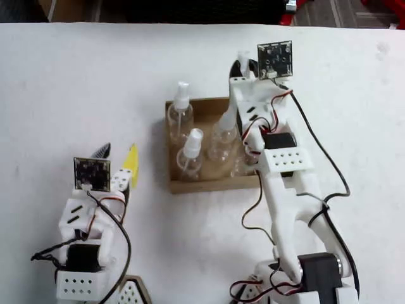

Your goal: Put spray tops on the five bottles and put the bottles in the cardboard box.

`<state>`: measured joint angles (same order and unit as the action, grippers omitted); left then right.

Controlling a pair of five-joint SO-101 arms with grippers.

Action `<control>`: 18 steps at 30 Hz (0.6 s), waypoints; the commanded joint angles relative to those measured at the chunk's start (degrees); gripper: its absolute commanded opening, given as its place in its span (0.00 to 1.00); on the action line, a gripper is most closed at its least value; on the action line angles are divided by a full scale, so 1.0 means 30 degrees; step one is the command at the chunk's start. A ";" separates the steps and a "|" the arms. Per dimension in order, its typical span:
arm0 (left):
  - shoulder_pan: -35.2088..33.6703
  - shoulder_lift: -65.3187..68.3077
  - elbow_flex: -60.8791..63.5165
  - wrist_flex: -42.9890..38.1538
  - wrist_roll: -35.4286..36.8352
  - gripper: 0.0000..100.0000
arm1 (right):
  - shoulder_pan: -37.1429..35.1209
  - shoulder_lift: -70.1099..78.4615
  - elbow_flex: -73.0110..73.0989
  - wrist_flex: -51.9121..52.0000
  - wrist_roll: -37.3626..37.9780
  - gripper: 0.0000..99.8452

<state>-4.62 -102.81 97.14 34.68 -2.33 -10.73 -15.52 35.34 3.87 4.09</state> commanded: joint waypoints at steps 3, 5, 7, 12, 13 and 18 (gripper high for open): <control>0.0278 -0.0103 -0.0059 -0.0615 -0.0147 0.17 | -0.0220 -0.0366 -0.0176 -0.0249 0.0264 0.02; 0.0278 -0.0103 -0.0059 -0.0615 -0.0147 0.17 | -0.0190 -0.0366 -0.0176 -0.0220 0.0264 0.04; 0.0278 -0.0103 -0.0059 -0.0615 -0.0147 0.17 | -0.0190 -0.0366 -0.0029 -0.0073 0.0264 0.10; 0.0278 -0.0103 -0.0059 -0.0615 -0.0147 0.17 | -0.0249 -0.1568 0.0967 -0.0103 0.0117 0.16; 0.0278 -0.0103 -0.0059 -0.0615 -0.0147 0.17 | -0.0249 -0.1978 0.1143 -0.0103 0.0117 0.15; 0.0278 -0.0103 -0.0059 -0.0615 -0.0117 0.17 | -0.0249 -0.3678 0.2022 -0.0103 0.0176 0.14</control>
<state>-4.62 -102.81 97.14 34.68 -2.33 -11.08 -21.76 40.79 3.87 4.09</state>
